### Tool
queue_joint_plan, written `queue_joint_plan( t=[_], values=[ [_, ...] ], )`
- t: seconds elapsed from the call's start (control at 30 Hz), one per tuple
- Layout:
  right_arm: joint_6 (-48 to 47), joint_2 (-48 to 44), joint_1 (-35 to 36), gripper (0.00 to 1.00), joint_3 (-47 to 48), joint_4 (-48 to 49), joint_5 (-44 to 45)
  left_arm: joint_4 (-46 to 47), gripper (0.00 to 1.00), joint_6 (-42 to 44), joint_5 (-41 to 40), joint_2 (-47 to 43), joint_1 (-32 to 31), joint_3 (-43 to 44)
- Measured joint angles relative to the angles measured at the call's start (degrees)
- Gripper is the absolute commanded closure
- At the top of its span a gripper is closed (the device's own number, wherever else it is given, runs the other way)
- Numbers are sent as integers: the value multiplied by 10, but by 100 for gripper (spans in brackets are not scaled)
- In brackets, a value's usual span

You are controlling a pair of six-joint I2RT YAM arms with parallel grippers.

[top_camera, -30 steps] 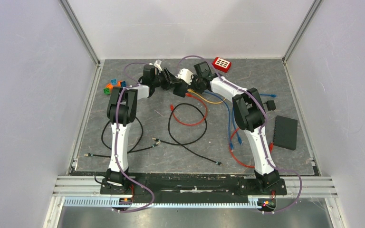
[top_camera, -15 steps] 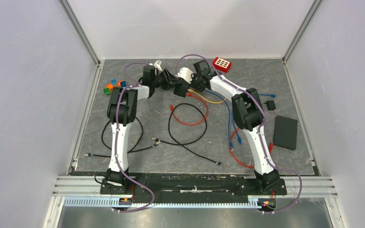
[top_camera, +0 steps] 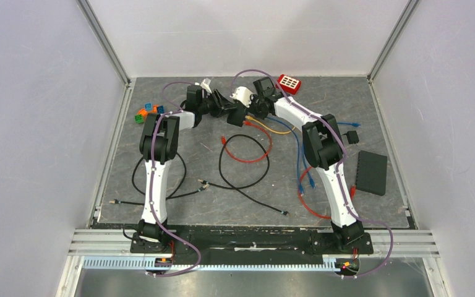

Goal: Insert the plug into the switch port
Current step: Insert the connector into the switch port.

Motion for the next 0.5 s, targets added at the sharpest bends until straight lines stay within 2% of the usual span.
queue_joint_plan(
  t=[0.5],
  values=[
    [9, -3, -9, 100, 2, -30, -8, 0, 53, 0, 0, 0, -14, 0]
  ],
)
